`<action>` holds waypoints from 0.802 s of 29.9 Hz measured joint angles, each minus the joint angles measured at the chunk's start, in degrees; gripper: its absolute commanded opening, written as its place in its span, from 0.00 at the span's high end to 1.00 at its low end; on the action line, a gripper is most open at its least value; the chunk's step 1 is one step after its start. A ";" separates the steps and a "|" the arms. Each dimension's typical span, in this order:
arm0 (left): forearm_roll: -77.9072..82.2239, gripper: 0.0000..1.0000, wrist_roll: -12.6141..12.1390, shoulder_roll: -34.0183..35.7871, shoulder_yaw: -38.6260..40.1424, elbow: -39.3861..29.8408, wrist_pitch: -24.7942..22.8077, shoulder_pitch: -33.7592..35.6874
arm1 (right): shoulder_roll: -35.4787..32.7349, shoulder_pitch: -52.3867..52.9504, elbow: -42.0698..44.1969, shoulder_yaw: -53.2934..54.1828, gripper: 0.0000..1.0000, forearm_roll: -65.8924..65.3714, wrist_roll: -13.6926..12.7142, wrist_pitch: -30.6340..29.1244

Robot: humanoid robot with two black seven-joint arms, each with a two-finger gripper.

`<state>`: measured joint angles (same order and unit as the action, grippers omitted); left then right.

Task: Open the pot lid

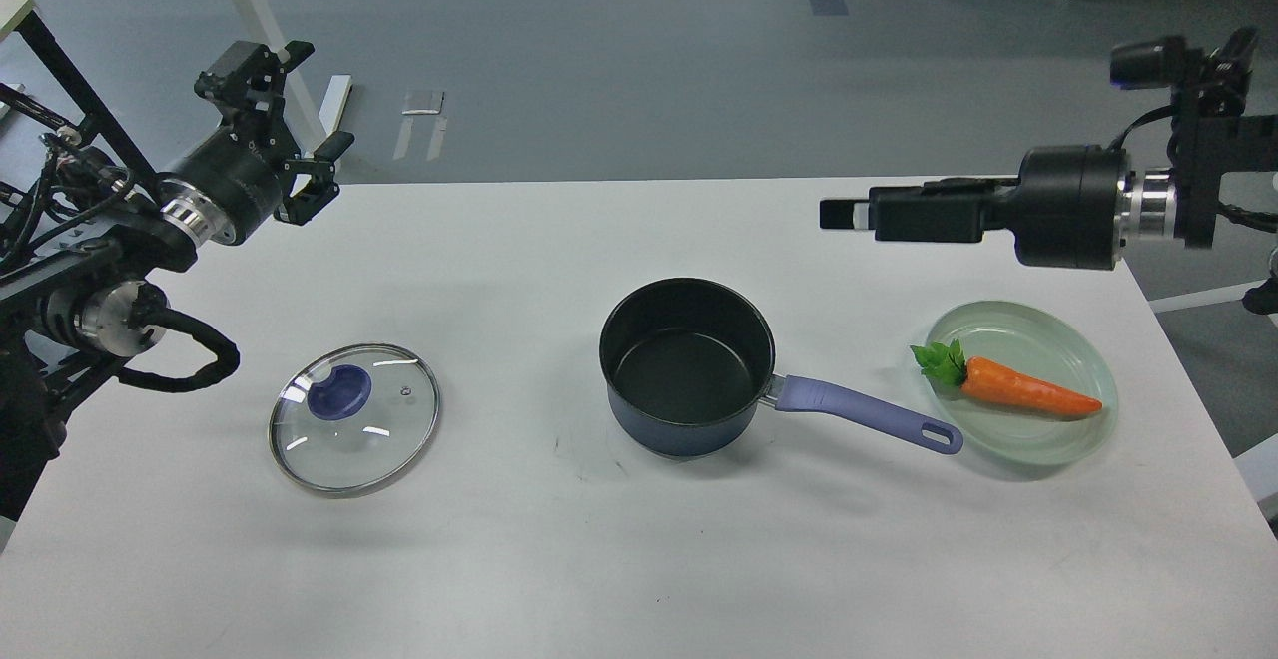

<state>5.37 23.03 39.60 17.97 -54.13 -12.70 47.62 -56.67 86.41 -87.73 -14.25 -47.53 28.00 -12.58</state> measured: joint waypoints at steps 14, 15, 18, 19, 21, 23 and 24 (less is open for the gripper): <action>0.16 0.01 -4.06 -5.57 8.70 0.00 -0.05 -6.98 | 14.56 -22.50 18.63 19.18 0.02 46.92 -0.01 12.34; 0.18 0.01 -4.35 -5.92 9.20 0.00 -0.06 -7.33 | 16.41 -24.69 20.93 21.54 0.02 47.34 0.00 12.38; 0.24 0.01 -4.67 -6.85 10.05 0.21 -0.58 -8.21 | 23.03 -30.78 28.86 28.11 0.01 47.82 0.00 12.09; 0.25 0.01 -4.66 -7.09 10.20 0.50 -1.05 -8.35 | 24.55 -31.98 30.75 29.12 0.01 47.85 -0.01 11.77; 0.31 0.01 -4.50 -7.63 10.89 1.43 -2.55 -8.77 | 27.21 -33.92 33.75 30.22 0.01 47.88 -0.01 10.14; 0.33 0.01 -4.42 -8.33 12.10 2.47 -3.95 -9.31 | 29.08 -35.23 35.46 30.50 0.01 47.88 -0.01 6.43; 0.35 0.01 -4.42 -8.75 12.72 2.96 -4.50 -9.62 | 30.13 -35.80 36.57 30.54 0.01 47.88 -0.01 3.64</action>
<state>5.72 18.61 30.86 30.69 -51.17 -17.20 38.00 -26.54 50.60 -51.17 16.29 0.35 27.99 -8.94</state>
